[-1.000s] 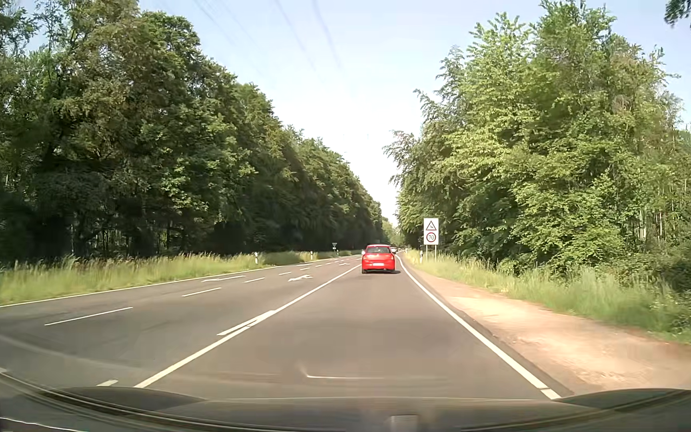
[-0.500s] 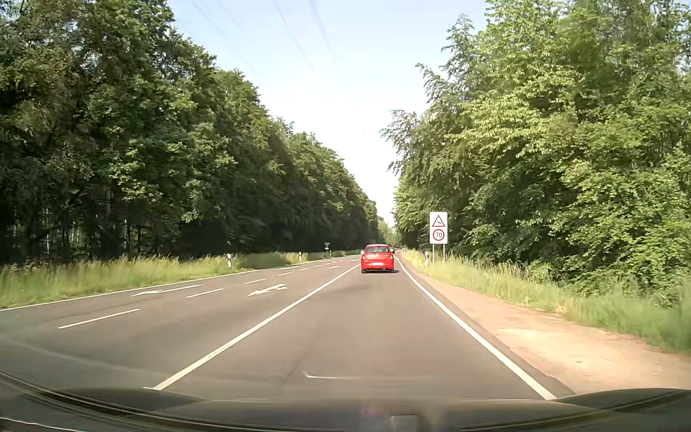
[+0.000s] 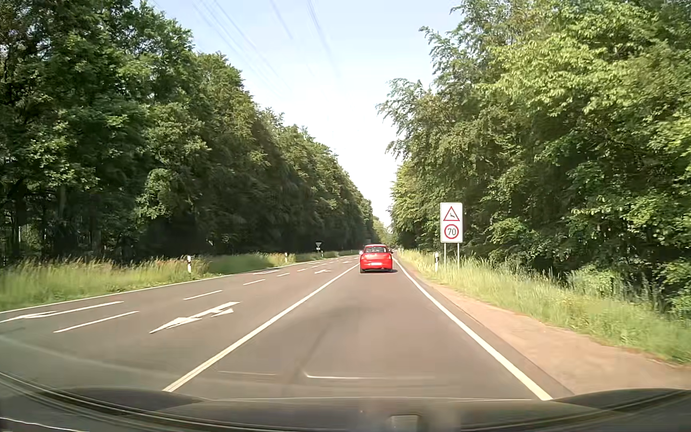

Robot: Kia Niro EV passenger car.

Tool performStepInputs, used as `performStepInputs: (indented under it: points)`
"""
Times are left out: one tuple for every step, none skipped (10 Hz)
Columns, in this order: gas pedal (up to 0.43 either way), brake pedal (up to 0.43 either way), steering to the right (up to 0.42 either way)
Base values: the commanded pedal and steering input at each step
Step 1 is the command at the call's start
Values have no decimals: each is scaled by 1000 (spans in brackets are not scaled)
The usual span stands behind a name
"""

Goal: Follow the waypoints while adhering to traffic rules and regulations

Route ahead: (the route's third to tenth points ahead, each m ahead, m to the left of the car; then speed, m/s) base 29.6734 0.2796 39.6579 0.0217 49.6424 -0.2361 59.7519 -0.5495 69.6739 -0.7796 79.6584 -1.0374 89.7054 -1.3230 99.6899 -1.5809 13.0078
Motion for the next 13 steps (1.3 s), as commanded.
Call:
performStepInputs:
  points:
    - [260, 30, 10]
    - [260, 30, 10]
    - [260, 30, 10]
    - [260, 30, 9]
    - [260, 30, 9]
    - [260, 30, 9]
    - [260, 30, 9]
    - [260, 30, 9]
    - [260, 30, 9]
    - [260, 30, 9]
    - [260, 30, 8]
    - [260, 30, 6]
    - [260, 30, 5]
